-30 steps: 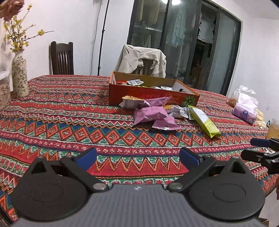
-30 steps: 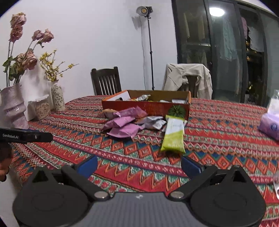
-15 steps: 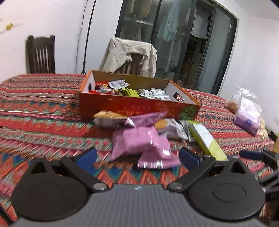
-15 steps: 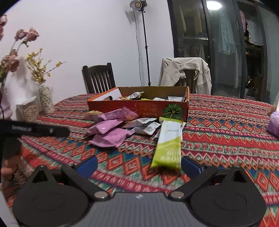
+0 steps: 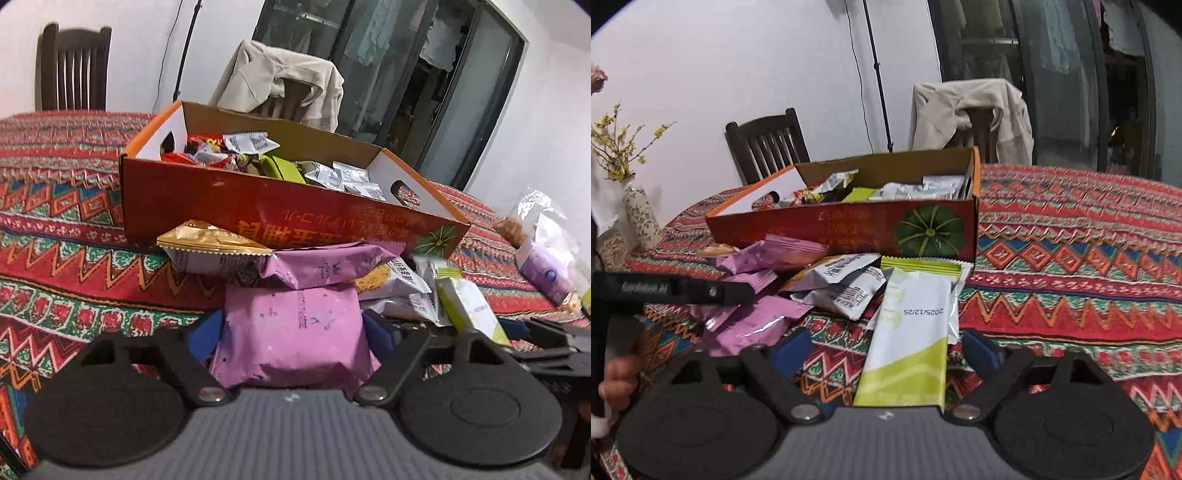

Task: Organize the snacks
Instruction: 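Grasp a pink packet with the left tool while the right tool grasps a green bar, then carry the pink packet and green bar into the box and open both tools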

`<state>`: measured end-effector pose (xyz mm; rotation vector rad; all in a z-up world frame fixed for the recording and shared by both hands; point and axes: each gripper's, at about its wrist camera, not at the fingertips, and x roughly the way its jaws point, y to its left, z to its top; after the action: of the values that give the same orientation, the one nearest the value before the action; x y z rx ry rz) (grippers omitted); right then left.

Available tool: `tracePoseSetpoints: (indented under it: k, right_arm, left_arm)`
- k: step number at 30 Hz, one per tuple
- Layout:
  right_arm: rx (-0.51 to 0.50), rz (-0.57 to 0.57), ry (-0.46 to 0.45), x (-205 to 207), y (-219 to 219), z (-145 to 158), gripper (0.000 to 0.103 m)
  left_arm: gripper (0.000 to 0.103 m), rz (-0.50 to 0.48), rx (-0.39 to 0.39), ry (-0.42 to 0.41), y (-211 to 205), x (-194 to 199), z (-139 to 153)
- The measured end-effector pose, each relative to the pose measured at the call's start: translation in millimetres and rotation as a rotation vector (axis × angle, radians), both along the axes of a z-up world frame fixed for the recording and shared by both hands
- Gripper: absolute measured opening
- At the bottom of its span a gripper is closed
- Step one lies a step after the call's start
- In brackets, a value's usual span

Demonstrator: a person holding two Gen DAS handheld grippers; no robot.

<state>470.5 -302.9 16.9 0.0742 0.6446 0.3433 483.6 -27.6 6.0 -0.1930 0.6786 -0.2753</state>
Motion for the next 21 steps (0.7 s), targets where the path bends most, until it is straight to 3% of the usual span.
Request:
tracePoseSetpoints:
  k: [1,5,11,21]
  right_arm:
    - [-0.013,-0.002,0.008,3.6,2.0,-2.6,0.07]
    - [-0.045,-0.015,-0.001,2.8,5.7,-6.7,0.041]
    - [-0.06,-0.019,-0.005,-21.3,-0.6,-2.8,0.04]
    - [-0.054,0.042,-0.008,-114.4,-2.5,5.7,0.04]
  left_arm:
    - [0.071,-0.008,0.007,-0.009,-0.5,-2.4,-0.8]
    - [0.066,-0.007,-0.003,0.018,3.6,-10.6,3.8]
    - [0.065,0.025,0.021,-0.007,12.0,-63.5,15.3]
    - [0.065,0.085,0.036,-0.08,36.1,-163.7,52.3]
